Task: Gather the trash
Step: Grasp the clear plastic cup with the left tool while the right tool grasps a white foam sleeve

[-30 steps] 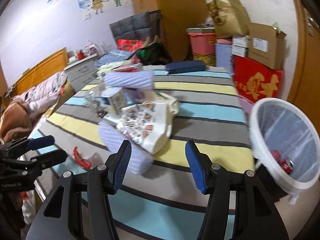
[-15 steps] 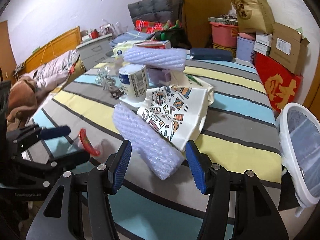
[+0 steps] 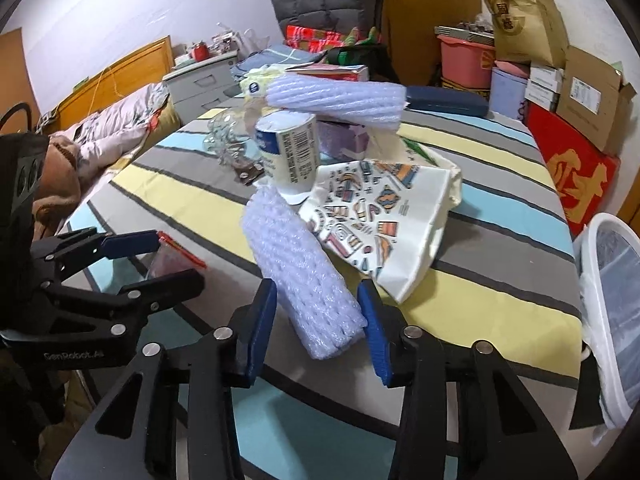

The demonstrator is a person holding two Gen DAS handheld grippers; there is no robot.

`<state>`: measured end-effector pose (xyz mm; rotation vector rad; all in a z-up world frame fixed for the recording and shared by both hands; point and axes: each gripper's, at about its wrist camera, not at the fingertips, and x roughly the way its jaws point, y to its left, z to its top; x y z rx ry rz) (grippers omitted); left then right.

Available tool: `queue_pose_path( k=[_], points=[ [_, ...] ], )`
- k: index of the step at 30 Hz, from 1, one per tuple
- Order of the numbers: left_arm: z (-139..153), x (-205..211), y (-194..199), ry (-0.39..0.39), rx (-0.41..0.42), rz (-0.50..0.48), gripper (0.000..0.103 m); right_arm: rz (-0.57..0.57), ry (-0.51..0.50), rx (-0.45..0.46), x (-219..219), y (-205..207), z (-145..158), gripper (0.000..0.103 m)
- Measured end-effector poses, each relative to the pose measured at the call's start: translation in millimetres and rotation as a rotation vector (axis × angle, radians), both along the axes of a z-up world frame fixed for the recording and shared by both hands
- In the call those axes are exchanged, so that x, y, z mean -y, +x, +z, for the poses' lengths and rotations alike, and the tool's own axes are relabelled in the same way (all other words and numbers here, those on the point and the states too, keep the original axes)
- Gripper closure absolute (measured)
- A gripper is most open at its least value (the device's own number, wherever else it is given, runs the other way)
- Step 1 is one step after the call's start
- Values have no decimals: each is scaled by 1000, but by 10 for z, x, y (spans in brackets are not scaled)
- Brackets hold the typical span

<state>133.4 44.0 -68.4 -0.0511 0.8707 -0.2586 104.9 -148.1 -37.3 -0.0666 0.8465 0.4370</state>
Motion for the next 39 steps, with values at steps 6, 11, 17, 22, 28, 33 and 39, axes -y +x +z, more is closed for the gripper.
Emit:
queue_pose_path(
  k=[6,11,17,22,28,33,39],
  points=[
    [7,4,-12,17,3,12,51,-5,-7,3,-2,-17,10,73],
    [7,-32,-20,-5,4,51,61,-15,-6,10,-14,-72,-25,77],
    [14,-50,-44,-22,-1,62,63,-63,33,19,23,-109,-18,78],
    [42,-28,-82,-35,2,64,63,-83,64,27,54,-146,-5,79],
    [159,26,-154,-46,29,55,63,-105,97,43,132,-196,35,79],
    [291,101,-210,-52,60,44,63,-141,116,73,225,-244,112,79],
    [431,250,-269,-52,91,9,63,-192,108,111,338,-265,193,79]
  ],
)
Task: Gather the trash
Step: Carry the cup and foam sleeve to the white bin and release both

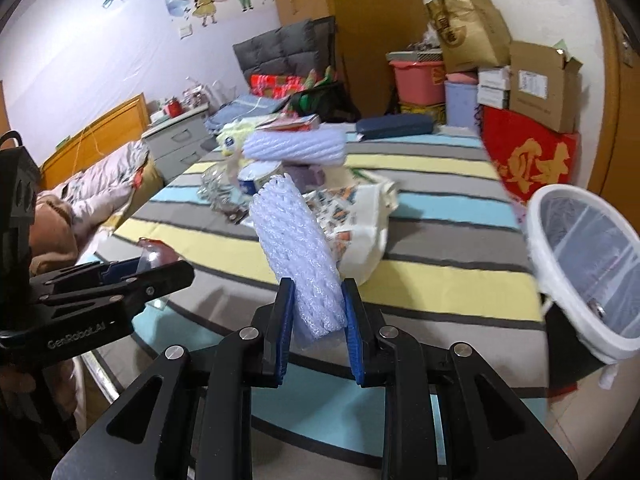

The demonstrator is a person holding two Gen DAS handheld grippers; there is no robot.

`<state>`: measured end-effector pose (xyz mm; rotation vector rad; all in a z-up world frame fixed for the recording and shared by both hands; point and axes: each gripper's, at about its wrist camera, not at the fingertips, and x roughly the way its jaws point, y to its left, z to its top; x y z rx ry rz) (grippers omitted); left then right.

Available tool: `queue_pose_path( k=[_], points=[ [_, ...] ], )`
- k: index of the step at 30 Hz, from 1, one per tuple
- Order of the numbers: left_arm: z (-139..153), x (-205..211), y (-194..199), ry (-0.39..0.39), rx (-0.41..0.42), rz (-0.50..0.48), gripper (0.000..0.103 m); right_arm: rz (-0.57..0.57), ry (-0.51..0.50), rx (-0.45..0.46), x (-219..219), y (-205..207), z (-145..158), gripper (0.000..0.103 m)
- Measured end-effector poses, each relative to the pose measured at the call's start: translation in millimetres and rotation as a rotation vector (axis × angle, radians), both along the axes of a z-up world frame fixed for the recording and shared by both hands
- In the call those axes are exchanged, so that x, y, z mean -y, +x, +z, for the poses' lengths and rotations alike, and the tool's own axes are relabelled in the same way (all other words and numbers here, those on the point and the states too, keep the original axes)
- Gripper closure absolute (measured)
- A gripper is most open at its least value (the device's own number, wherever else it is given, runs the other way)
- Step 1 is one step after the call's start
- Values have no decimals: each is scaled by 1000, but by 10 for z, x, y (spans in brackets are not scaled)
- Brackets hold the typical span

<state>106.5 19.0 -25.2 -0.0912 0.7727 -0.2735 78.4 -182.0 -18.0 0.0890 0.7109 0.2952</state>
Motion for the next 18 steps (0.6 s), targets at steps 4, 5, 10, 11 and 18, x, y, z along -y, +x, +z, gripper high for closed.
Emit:
queue_pose_path(
  k=[4,5,10,11,18],
  points=[
    [96,134,-9,-6,19,-19,63,-36,-16,35,79,-32,63,79],
    [114,173,-8,-7,22,-27,63,-46,-23,40,94,-39,71,79],
    [195,397,-4,1,43,-77,63,-95,-19,58,274,-72,113,79],
    [211,435,-2,3,46,-84,63,-104,-18,61,304,-74,127,79],
    [330,795,67,-8,66,-142,63,-194,-25,81,604,-106,191,79]
  ],
)
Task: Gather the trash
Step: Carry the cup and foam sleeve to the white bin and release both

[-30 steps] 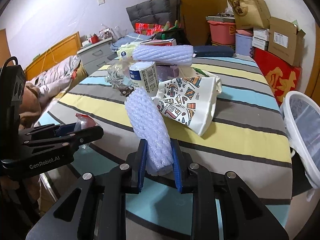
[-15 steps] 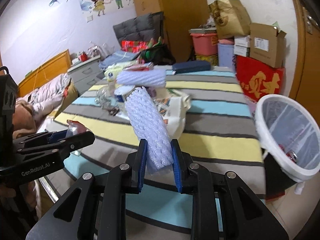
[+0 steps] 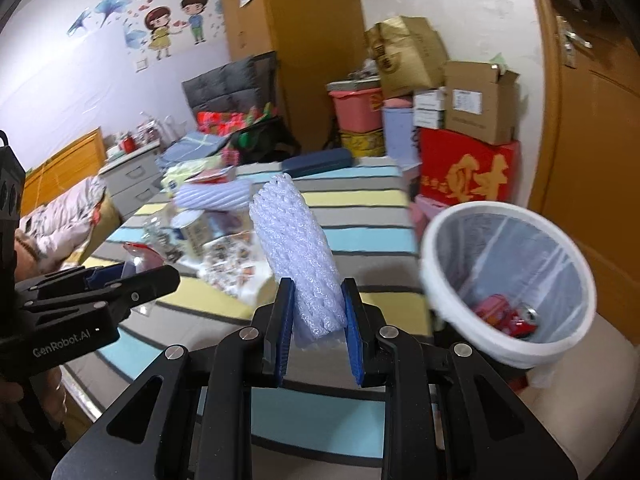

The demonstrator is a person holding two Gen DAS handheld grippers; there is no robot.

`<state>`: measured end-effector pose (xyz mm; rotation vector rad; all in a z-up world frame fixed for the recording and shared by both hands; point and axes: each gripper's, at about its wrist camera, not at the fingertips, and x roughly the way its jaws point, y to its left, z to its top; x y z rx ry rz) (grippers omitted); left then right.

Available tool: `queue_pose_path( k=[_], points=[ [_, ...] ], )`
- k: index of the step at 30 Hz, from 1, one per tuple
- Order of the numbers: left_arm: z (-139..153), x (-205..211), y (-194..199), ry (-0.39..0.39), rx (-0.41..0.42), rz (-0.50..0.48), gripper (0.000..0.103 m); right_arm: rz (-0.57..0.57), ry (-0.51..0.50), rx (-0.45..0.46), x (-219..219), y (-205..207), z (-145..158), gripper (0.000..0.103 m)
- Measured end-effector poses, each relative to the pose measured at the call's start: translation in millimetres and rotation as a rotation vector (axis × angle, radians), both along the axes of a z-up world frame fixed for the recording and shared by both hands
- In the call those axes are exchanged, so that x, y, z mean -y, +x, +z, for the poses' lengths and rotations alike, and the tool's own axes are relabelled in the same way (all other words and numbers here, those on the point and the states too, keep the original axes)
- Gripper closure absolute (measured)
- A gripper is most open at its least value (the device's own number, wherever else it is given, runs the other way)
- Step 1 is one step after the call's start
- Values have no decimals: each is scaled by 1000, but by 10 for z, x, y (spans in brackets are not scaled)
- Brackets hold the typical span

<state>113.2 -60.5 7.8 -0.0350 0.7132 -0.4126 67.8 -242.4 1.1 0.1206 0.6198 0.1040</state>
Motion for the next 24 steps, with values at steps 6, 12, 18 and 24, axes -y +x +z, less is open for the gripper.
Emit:
queue_pose_path(
  k=[6,12,18,24],
  points=[
    [103,396,81,-15,18,-57,63,-90,-5,8,298,-53,29,79],
    [158,871,150,-11,26,-138,63,-169,0,11,635,-98,61,79],
    [173,1271,214,-22,11,-203,63,-237,-2,8,886,-124,85,79],
    [185,1652,296,-7,10,-259,63,-294,-16,-5,1101,-112,73,79]
  ],
)
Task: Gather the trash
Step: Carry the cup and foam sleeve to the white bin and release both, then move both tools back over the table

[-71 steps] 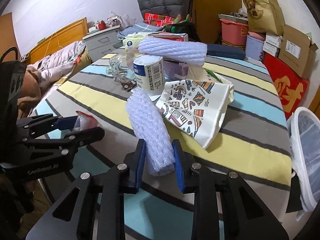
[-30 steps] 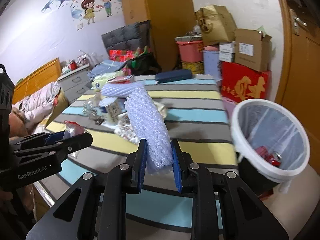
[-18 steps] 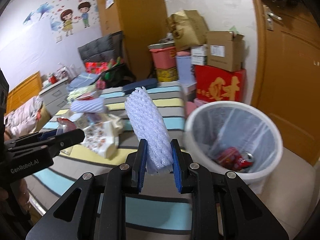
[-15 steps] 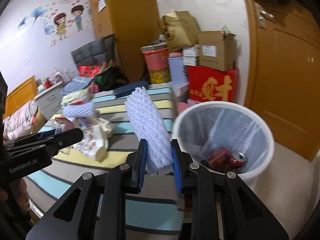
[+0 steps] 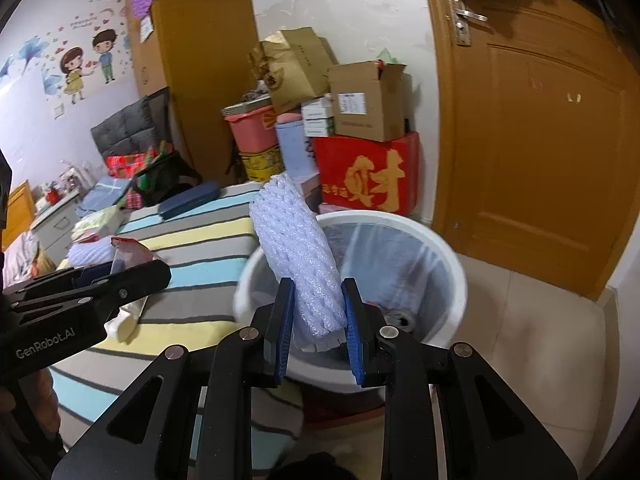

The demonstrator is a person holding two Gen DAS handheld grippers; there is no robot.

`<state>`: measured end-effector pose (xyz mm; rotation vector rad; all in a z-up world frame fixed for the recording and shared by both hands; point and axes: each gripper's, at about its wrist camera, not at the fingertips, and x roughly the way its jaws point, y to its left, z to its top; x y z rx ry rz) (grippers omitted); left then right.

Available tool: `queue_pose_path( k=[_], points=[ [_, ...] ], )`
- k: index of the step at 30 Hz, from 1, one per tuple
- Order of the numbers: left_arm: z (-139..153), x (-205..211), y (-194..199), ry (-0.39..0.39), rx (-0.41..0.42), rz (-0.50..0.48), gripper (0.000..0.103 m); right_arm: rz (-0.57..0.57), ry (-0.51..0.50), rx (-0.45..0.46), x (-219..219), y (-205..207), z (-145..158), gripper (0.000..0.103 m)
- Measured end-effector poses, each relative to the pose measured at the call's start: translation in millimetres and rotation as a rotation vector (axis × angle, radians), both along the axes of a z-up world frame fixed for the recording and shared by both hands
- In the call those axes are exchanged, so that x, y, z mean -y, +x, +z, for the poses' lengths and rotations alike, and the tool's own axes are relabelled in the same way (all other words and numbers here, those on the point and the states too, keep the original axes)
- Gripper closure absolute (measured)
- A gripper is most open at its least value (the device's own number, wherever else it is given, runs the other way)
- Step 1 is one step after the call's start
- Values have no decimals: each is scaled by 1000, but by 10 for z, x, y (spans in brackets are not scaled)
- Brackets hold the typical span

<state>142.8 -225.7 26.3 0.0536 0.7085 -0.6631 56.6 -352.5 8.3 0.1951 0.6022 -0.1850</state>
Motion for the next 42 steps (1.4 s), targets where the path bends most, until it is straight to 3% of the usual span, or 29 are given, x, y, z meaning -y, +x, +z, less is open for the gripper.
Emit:
queue_pose_path(
  k=[9,20,22,24,25,30,35,42],
  points=[
    [-216,533,164,65,-35,-69,63,-56,-6,-79,268,89,-173,78],
    [-411,761,379,108,-64,-61,63,-82,4,-156,437,240,-353,78],
    [-424,774,400,96,-82,-70,62,-79,4,-163,443,256,-362,77],
    [-427,780,403,94,-82,-72,48,-75,10,-171,450,265,-371,76],
    [-427,779,398,99,-77,-70,46,-74,8,-175,448,274,-372,75],
    [-404,718,410,103,-74,-49,45,-83,0,-177,447,265,-374,70],
    [-360,616,393,111,-60,-21,44,-83,11,-159,429,245,-341,58],
    [-292,398,326,89,-47,15,44,-73,5,-145,341,238,-293,58]
  ],
)
